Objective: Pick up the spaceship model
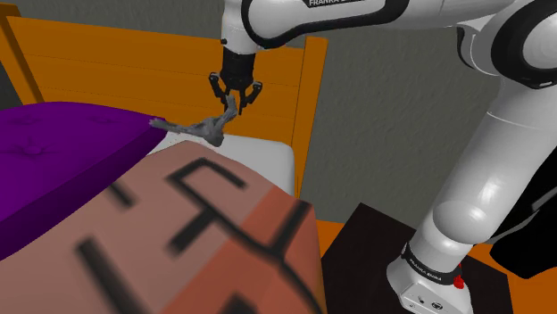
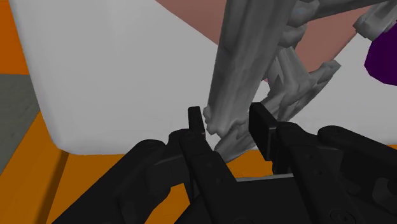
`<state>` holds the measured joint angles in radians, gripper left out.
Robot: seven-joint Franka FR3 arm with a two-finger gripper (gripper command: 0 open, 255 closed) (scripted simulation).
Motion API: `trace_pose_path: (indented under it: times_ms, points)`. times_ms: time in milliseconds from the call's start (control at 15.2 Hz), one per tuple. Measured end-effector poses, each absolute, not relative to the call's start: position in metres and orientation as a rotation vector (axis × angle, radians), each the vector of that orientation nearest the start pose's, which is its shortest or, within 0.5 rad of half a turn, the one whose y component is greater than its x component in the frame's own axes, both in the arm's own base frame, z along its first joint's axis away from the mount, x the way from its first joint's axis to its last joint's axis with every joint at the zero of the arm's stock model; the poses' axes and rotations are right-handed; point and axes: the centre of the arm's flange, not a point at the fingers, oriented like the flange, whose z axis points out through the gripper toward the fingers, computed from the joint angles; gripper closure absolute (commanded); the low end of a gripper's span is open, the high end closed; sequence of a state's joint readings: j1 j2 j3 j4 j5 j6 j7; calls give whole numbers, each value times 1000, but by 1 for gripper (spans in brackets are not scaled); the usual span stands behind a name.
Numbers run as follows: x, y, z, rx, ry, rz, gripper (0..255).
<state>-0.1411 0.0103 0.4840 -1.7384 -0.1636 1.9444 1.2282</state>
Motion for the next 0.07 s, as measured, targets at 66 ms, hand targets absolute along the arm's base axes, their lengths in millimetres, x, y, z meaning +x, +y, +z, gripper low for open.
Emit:
trace_pose_path:
  times_ms: [66]
  points:
    - [555,186,578,-2818,1260,-384,255]
